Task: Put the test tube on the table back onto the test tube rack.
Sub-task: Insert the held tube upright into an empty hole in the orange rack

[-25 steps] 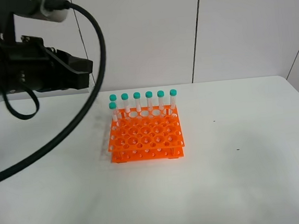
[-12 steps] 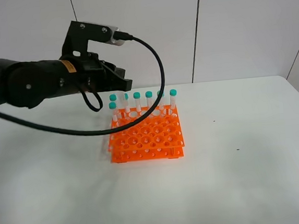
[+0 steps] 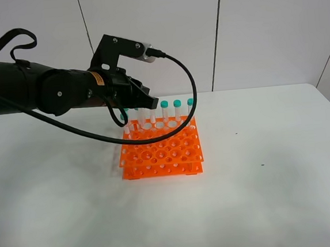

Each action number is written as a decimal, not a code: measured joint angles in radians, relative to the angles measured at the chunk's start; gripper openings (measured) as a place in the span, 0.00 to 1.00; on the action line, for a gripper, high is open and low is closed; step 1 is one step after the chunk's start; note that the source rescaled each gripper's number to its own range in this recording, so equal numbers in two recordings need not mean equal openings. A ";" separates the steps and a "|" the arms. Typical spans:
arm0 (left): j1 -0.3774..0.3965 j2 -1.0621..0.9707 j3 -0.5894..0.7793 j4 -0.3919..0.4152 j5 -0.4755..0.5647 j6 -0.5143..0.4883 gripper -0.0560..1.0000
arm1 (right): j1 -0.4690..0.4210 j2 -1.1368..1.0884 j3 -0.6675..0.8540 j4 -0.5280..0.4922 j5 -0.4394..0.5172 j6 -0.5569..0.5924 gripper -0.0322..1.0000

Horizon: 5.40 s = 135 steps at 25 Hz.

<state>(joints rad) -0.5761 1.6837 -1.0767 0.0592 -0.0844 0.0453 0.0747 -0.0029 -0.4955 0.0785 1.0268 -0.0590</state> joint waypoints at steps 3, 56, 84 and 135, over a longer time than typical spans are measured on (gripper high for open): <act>0.011 0.000 -0.001 0.000 -0.001 -0.030 0.05 | 0.000 0.000 0.000 0.000 0.000 0.000 1.00; 0.071 0.175 -0.059 -0.012 -0.103 -0.045 0.05 | 0.000 0.000 0.000 0.001 0.000 0.000 1.00; 0.081 0.175 -0.011 0.014 -0.192 -0.045 0.05 | 0.000 0.000 0.000 0.001 0.000 0.000 1.00; 0.083 0.295 -0.011 -0.041 -0.244 -0.045 0.05 | 0.000 0.000 0.000 0.001 0.000 0.001 1.00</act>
<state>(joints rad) -0.4933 1.9784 -1.0878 0.0179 -0.3289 0.0000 0.0747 -0.0029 -0.4955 0.0795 1.0268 -0.0578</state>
